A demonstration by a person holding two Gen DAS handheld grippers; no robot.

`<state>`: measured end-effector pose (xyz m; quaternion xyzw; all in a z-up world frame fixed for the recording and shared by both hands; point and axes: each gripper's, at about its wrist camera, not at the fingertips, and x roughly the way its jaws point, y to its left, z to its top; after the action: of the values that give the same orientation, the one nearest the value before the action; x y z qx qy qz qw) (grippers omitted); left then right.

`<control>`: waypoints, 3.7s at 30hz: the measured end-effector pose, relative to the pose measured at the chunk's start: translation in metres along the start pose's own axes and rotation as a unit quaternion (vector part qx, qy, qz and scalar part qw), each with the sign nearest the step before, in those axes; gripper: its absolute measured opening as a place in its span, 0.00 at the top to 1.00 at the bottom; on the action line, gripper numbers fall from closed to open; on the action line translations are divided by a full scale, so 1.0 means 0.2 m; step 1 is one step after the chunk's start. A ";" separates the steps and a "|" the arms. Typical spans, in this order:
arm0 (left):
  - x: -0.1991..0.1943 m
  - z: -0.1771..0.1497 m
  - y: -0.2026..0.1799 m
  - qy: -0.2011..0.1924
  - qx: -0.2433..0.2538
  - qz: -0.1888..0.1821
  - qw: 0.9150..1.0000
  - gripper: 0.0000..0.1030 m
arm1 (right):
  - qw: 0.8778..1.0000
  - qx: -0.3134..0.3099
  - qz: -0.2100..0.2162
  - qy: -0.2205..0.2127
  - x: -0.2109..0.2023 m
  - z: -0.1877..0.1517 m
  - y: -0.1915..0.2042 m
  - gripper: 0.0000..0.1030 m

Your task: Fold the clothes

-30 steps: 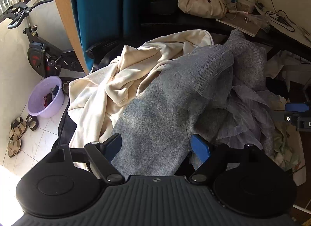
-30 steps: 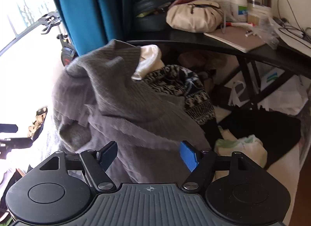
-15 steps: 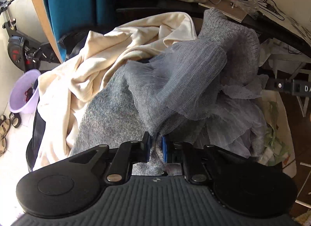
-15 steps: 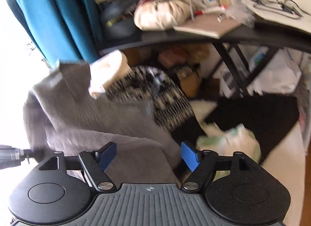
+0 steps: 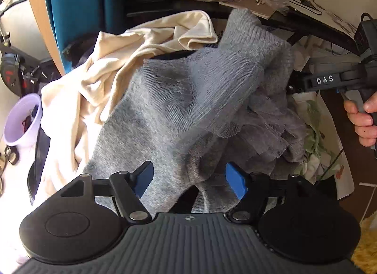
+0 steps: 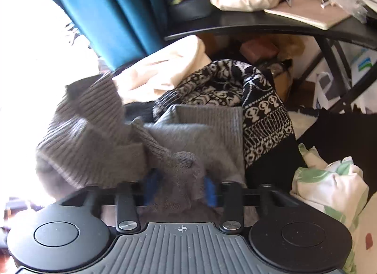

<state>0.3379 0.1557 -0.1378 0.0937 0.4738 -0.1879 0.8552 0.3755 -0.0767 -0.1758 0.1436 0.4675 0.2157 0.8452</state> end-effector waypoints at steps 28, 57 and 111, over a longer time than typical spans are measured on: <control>0.07 0.02 -0.10 -0.031 0.079 0.042 0.996 0.81 | 0.974 -0.221 -0.051 0.003 -0.18 -0.17 0.11 0.31; 0.04 -0.05 -0.10 -0.013 0.107 0.123 0.987 0.33 | 0.962 -0.271 0.007 0.043 -0.11 -0.12 0.17 0.88; -0.74 0.08 0.01 -0.272 -0.152 -0.003 0.950 0.87 | 0.984 -0.124 0.012 -0.127 -0.53 0.04 0.40 0.94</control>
<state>0.2799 0.1869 -0.0047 -0.0934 0.2467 -0.1351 0.9551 0.3137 -0.0608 -0.0583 0.0700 0.3242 0.2622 0.9062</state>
